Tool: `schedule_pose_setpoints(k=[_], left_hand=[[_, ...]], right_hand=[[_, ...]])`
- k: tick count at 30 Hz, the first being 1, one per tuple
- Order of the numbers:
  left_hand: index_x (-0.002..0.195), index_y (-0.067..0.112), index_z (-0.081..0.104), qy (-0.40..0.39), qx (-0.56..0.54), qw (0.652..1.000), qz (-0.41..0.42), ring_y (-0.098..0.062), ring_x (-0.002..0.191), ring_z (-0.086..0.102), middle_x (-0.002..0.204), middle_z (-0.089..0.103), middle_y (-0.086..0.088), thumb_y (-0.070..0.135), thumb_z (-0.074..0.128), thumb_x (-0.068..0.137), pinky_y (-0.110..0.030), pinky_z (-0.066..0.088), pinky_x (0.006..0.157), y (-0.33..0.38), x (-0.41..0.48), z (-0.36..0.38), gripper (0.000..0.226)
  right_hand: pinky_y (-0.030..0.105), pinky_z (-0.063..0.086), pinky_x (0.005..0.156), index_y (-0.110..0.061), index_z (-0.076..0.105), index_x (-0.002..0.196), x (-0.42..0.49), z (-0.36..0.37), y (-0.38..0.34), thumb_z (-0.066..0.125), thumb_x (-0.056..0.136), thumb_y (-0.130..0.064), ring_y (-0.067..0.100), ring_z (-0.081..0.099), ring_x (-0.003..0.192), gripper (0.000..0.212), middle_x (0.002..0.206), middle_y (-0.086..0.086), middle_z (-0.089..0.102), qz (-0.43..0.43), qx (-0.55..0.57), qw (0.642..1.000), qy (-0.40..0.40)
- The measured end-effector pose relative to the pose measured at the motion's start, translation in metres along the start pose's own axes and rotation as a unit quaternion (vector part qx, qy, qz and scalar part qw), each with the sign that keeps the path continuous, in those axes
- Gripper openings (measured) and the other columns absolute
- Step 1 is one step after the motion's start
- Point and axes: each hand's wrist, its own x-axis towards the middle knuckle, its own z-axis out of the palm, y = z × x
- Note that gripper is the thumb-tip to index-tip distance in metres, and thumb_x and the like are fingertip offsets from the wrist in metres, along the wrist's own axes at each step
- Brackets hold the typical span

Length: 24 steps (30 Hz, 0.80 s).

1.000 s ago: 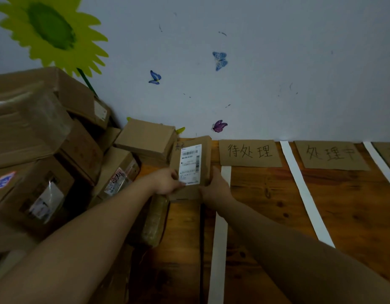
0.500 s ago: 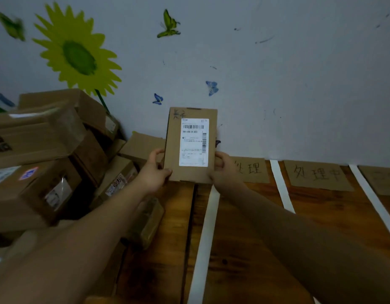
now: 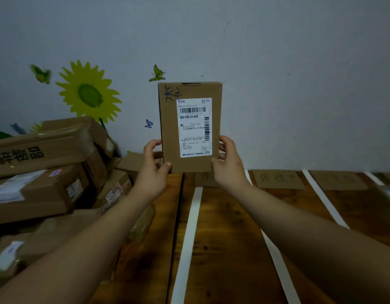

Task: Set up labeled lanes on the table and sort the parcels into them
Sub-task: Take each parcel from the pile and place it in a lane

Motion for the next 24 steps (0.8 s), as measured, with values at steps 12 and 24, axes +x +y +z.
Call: schedule_pose_setpoints(k=[12, 24], left_hand=[[0.12, 0.051, 0.029, -0.089, -0.009, 0.996, 0.016, 0.001, 0.069, 0.062, 0.082, 0.056, 0.022, 0.008, 0.053, 0.092, -0.011, 0.049, 0.054, 0.065, -0.114, 0.034, 0.056], [0.133, 0.047, 0.025, -0.232, -0.031, 0.972, 0.039, -0.001, 0.084, 0.06, 0.098, 0.048, 0.025, 0.008, 0.053, 0.092, -0.013, 0.049, 0.056, 0.152, -0.202, 0.23, 0.062]], right_hand=[[0.025, 0.052, 0.089, -0.046, 0.031, 0.137, -0.137, -0.084, -0.021, 0.048, 0.094, -0.003, 0.002, 0.05, 0.109, 0.063, 0.114, -0.024, 0.047, -0.017, -0.074, 0.995, 0.07], [0.033, 0.039, 0.105, -0.044, 0.026, 0.143, -0.225, -0.308, 0.017, 0.046, 0.096, -0.008, 0.012, 0.043, 0.128, 0.063, 0.137, -0.011, 0.05, 0.045, -0.169, 0.975, 0.141]])
